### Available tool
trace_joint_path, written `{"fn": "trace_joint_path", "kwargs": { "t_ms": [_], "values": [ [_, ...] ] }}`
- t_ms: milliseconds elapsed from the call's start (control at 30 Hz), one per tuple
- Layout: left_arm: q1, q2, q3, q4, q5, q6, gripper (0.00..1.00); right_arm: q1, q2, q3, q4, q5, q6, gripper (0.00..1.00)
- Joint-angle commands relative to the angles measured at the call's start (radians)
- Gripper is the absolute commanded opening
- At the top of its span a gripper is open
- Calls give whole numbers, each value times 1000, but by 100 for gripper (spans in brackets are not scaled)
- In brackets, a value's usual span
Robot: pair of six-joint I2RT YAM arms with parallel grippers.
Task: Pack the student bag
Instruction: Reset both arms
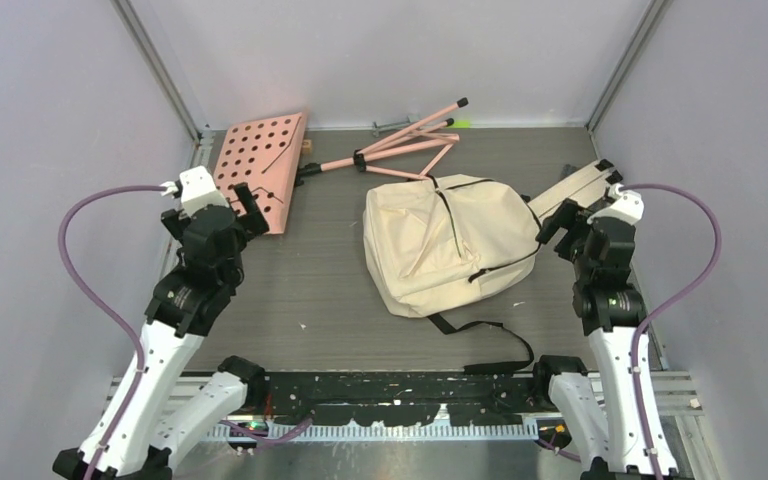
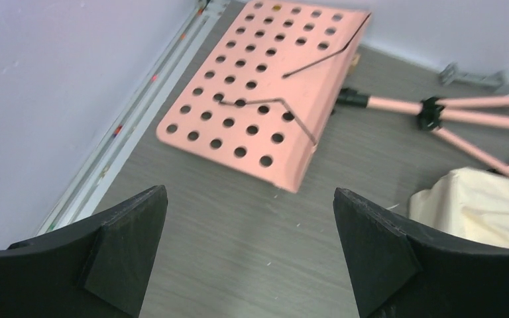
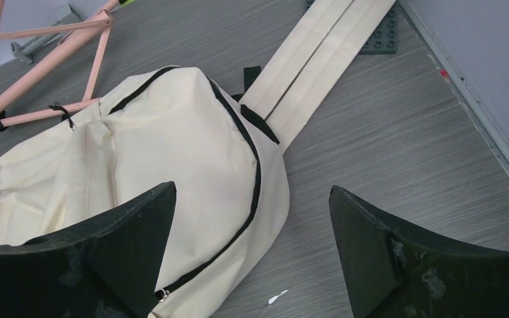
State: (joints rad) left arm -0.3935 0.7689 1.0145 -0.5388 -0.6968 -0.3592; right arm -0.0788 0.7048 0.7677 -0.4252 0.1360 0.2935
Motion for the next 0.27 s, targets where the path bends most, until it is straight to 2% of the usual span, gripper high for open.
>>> {"fn": "trace_joint_path", "kwargs": {
  "t_ms": [0, 233],
  "values": [
    [-2, 29, -18, -150, -71, -59, 100, -3, -82, -58, 94, 66, 17, 92],
    [-2, 35, -18, -139, -71, -60, 100, -3, -88, -46, 58, 70, -4, 92]
  ]
}}
